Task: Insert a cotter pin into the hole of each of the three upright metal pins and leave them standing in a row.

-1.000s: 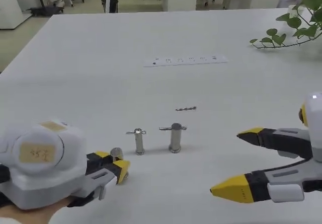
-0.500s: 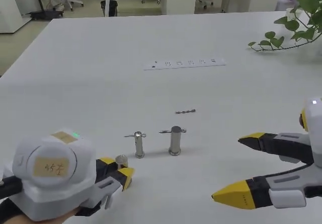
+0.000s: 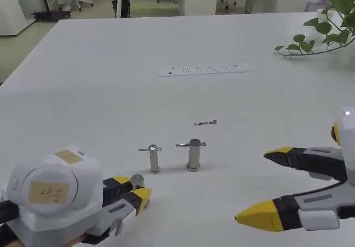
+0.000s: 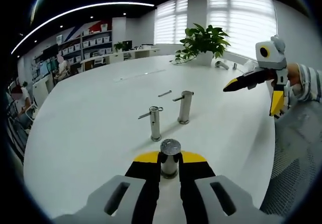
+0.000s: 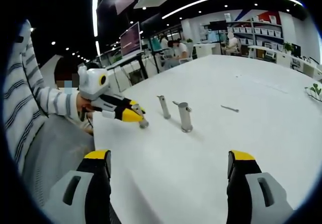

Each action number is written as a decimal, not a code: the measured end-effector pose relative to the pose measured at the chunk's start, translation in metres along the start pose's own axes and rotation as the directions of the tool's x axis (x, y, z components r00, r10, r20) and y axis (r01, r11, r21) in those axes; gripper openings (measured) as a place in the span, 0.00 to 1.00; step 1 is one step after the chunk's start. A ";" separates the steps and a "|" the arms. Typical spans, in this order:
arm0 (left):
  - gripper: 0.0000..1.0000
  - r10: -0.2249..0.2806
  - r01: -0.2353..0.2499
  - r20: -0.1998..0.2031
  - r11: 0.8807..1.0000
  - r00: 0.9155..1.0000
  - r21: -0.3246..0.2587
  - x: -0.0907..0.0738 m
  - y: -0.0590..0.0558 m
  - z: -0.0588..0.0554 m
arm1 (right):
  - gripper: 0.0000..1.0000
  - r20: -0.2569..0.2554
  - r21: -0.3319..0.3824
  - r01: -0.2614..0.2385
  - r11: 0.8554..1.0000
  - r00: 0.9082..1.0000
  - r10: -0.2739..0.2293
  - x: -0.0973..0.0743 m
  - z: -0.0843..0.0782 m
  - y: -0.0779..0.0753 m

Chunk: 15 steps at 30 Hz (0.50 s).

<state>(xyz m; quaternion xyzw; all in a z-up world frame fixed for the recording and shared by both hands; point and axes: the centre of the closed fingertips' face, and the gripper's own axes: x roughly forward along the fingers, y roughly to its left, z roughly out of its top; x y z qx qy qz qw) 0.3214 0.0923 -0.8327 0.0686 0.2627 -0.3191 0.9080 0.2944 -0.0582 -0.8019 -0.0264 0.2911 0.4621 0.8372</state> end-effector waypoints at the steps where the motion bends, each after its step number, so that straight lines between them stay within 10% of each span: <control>1: 0.12 -0.002 0.002 0.004 1.000 1.000 0.003 0.000 -0.001 0.001 | 0.98 0.000 0.001 0.000 1.000 1.000 0.000 0.000 0.000 0.000; 8: 0.16 -0.052 0.052 0.061 0.999 0.997 -0.008 -0.007 -0.002 0.015 | 0.98 -0.004 0.000 0.001 1.000 1.000 -0.001 0.001 0.000 -0.002; 15: 0.44 -0.121 0.118 0.088 0.992 0.989 0.036 -0.015 -0.006 0.020 | 0.98 -0.018 -0.013 0.001 1.000 1.000 -0.002 0.000 0.001 -0.006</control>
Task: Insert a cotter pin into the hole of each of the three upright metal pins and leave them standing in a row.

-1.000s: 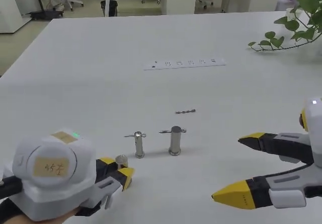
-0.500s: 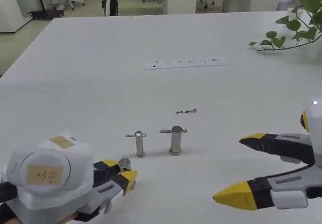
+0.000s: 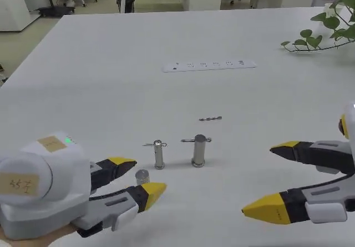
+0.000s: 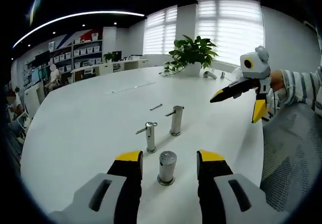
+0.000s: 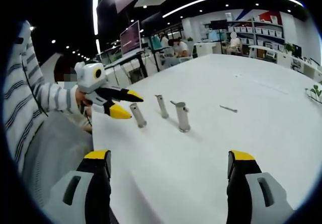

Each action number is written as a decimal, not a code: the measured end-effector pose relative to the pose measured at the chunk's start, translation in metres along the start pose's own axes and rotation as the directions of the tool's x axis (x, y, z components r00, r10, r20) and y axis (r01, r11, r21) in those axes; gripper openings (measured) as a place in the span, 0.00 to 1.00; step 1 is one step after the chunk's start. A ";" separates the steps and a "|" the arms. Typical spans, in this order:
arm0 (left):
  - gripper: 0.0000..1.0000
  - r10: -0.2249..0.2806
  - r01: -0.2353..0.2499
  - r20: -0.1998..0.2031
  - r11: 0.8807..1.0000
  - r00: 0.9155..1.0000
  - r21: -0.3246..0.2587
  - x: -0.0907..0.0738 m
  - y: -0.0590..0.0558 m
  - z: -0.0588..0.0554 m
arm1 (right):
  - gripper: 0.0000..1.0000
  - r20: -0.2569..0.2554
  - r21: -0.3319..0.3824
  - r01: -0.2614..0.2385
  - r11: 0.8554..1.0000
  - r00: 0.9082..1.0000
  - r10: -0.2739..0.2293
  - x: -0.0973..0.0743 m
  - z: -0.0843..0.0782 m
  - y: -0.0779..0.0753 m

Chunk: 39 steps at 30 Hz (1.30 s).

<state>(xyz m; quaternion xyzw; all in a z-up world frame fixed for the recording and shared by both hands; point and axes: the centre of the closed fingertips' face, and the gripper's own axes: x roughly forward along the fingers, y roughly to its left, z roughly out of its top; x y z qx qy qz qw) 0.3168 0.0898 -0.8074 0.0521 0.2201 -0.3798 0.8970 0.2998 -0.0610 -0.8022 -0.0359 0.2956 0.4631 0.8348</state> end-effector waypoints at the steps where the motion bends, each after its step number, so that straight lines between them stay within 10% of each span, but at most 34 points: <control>1: 0.46 -0.009 0.009 -0.003 1.000 1.000 -0.001 -0.001 -0.001 -0.001 | 0.98 -0.002 -0.002 0.001 1.000 1.000 -0.001 0.000 0.000 -0.001; 12: 0.98 -0.096 0.096 0.022 0.995 0.995 -0.018 -0.015 -0.021 0.000 | 0.98 -0.045 -0.019 -0.014 1.000 0.999 0.013 0.001 -0.004 -0.004; 26: 0.99 -0.098 0.098 0.017 0.994 0.995 -0.055 -0.018 -0.016 -0.011 | 0.97 -0.116 -0.047 -0.044 0.998 0.992 0.039 0.004 -0.002 -0.012; 39: 0.99 -0.086 0.086 0.002 0.992 0.996 -0.098 -0.024 -0.013 -0.023 | 0.95 -0.253 -0.117 -0.088 0.989 0.966 0.056 0.014 -0.003 -0.030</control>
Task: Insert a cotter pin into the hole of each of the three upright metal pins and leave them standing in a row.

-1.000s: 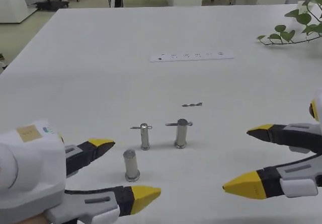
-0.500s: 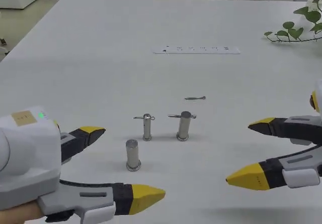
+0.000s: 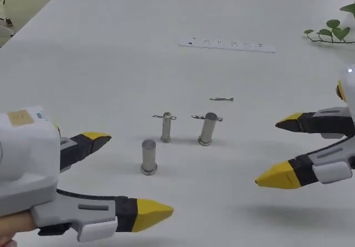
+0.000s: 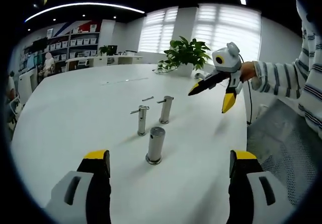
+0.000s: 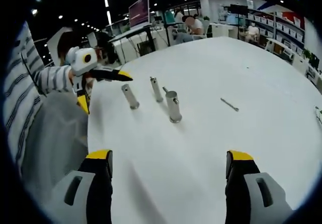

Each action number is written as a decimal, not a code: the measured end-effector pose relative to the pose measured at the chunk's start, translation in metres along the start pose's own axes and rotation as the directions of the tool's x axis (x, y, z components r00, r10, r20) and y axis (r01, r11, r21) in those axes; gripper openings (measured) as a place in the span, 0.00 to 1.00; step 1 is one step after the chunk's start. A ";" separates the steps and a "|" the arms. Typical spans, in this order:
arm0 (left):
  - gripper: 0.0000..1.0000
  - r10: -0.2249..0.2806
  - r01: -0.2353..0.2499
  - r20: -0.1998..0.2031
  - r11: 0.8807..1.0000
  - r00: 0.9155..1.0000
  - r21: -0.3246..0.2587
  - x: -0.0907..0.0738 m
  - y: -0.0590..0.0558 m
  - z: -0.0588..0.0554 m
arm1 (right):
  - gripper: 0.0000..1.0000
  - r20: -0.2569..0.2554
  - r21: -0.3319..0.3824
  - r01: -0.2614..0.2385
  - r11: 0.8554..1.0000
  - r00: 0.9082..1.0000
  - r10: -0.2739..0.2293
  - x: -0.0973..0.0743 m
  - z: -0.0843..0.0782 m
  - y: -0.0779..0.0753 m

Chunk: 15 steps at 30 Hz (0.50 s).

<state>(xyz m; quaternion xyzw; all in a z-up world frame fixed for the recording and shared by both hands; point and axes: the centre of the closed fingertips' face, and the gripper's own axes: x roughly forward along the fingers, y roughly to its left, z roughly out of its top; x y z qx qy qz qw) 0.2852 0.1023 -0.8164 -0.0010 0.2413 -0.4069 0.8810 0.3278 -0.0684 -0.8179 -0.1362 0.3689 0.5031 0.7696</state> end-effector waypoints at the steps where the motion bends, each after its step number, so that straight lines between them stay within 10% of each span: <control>1: 0.99 0.000 0.000 0.003 1.000 1.000 0.000 0.000 0.000 0.000 | 0.94 -0.011 -0.005 -0.002 1.000 1.000 0.002 0.000 0.000 -0.001; 15: 0.95 -0.040 0.039 -0.016 0.999 0.999 -0.034 0.002 -0.011 -0.012 | 0.94 -0.129 -0.075 -0.034 0.997 0.991 0.024 0.003 0.011 -0.025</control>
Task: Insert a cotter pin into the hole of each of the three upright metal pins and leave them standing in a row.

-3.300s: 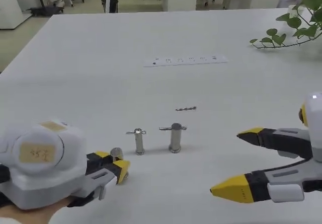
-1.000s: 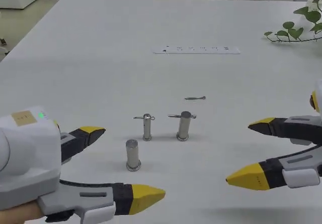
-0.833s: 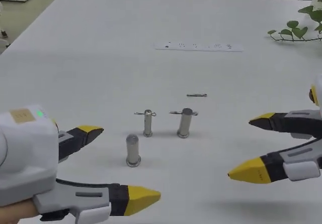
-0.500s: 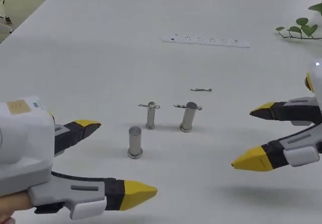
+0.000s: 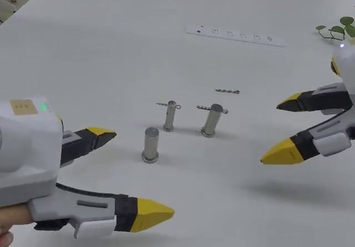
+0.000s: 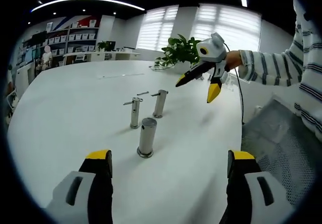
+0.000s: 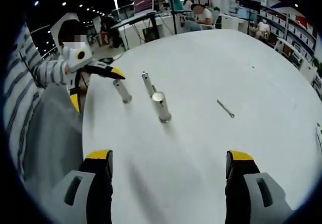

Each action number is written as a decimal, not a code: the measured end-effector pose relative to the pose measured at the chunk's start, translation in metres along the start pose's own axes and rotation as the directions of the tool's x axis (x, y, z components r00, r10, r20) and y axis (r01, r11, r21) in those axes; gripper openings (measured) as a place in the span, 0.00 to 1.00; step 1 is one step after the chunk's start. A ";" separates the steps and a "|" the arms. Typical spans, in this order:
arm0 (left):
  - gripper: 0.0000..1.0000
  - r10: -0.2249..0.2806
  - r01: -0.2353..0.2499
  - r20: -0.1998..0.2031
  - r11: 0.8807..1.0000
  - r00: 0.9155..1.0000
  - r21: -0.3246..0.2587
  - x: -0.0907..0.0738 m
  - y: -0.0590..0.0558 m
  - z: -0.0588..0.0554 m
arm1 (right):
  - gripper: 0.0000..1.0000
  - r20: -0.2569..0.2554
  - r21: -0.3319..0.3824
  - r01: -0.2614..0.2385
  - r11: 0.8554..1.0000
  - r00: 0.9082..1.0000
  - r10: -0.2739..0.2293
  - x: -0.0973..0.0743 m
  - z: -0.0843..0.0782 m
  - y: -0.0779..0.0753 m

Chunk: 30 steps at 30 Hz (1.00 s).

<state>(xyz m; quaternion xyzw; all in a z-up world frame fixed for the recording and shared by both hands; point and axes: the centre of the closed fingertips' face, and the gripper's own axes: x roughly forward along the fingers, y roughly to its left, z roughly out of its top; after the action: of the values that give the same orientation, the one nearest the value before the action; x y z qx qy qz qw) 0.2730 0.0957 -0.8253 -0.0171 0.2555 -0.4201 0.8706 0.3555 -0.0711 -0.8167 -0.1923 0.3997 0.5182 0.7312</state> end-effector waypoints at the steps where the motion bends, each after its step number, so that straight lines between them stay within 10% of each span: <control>1: 0.94 -0.003 0.003 0.004 1.000 1.000 0.000 0.000 -0.002 0.001 | 0.94 -0.005 -0.005 -0.001 1.000 1.000 0.001 0.000 0.001 -0.001; 30: 0.93 -0.001 0.002 0.033 0.998 0.999 -0.055 -0.003 -0.005 0.000 | 0.68 -0.120 -0.226 -0.020 0.974 0.993 -0.008 0.033 0.049 -0.070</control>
<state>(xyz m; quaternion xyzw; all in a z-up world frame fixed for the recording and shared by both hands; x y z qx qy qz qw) 0.2682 0.0949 -0.8231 -0.0483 0.2527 -0.4131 0.8736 0.4428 -0.0442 -0.8218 -0.3040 0.3818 0.5502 0.6775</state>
